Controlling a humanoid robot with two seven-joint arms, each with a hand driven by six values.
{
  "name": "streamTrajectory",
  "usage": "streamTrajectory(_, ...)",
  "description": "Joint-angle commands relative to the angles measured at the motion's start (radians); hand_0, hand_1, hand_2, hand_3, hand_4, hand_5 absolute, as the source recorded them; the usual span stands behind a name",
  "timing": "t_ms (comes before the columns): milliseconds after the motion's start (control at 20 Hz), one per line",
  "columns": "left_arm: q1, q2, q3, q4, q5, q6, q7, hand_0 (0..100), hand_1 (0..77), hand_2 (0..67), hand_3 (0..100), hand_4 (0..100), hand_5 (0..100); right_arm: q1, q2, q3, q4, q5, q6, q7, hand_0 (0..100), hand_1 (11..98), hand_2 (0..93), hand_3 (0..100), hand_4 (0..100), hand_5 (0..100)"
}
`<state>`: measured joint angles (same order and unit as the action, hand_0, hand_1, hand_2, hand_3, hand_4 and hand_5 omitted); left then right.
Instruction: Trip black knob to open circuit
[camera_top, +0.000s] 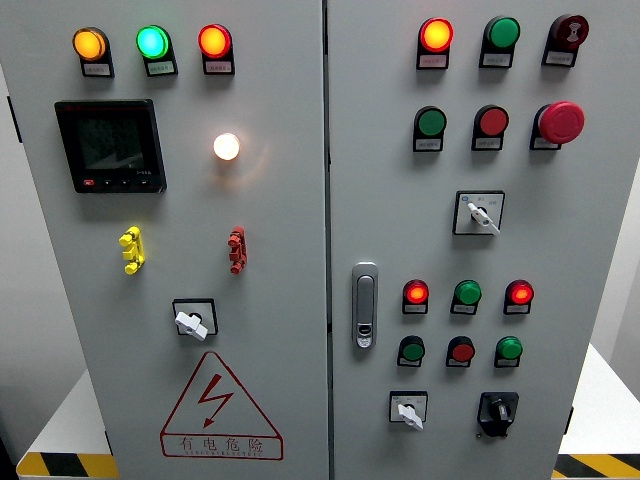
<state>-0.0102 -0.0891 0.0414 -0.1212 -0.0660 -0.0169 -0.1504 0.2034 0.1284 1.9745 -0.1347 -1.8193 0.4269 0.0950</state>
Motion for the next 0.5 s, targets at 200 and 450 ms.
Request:
streamTrajectory(200, -0.001, 0.0, 0.0, 0.0, 0.0, 0.0, 0.0, 0, 3.0, 13.0, 21, 7, 1, -0.088, 0.005, -0.129, 0.398, 0.033, -0.031, 0.068, 75, 36.4, 0.6, 19, 9, 22)
streamTrajectory(450, 0.001, 0.0, 0.0, 0.0, 0.0, 0.0, 0.0, 0, 3.0, 13.0, 21, 7, 1, -0.22, 0.002, -0.336, 0.865, 0.27, -0.158, 0.023, 74, 40.0, 0.5, 25, 17, 34)
